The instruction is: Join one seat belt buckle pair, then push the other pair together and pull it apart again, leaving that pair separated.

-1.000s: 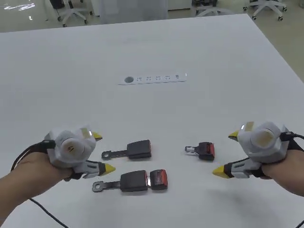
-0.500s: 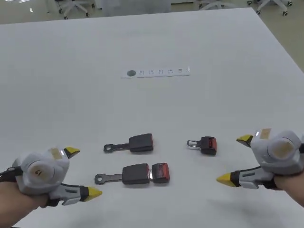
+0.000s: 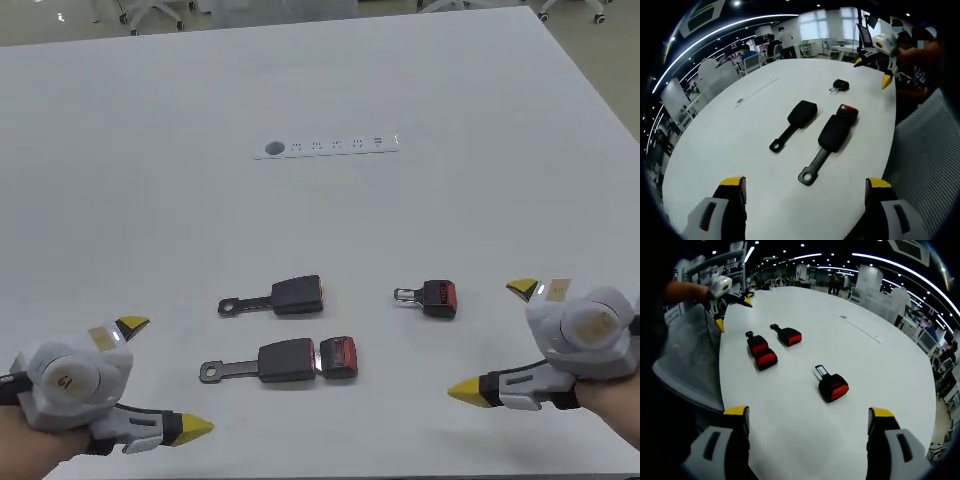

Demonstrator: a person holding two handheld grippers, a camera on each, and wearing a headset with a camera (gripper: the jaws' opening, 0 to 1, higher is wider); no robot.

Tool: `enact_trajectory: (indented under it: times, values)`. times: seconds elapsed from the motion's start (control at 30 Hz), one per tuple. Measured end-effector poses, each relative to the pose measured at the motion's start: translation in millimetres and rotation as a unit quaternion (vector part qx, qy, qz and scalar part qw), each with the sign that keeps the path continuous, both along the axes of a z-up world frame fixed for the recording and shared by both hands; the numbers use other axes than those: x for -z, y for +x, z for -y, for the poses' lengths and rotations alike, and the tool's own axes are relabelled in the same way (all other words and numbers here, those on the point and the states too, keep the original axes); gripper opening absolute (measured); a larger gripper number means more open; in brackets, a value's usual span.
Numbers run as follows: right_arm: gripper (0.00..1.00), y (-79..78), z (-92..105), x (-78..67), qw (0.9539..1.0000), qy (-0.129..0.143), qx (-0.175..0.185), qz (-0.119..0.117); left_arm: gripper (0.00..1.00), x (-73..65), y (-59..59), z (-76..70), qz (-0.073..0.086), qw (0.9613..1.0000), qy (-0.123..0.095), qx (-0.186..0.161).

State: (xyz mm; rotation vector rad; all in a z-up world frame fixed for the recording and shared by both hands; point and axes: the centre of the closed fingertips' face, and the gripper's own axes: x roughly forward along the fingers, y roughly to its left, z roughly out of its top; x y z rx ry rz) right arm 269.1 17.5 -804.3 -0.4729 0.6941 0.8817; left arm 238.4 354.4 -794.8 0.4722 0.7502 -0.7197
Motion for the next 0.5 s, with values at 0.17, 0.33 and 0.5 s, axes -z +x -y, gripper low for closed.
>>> enact_trajectory:
  times: [0.17,0.33,0.5]
  values:
    - [1.00,0.0,1.8,0.1,0.9999,0.003,0.010,-0.003,1.00,-0.4,-1.4,-1.4,0.001,1.0000,-0.001,-0.005]
    - [1.00,1.5,2.2,-2.0,0.9998,0.009,0.018,-0.001,1.00,1.0,-4.2,-2.9,0.001,1.0000,0.002,-0.003]
    - [1.00,0.1,2.9,1.1,0.9999,0.001,0.013,-0.003,1.00,2.6,-2.7,-9.0,0.001,1.0000,0.000,-0.006]
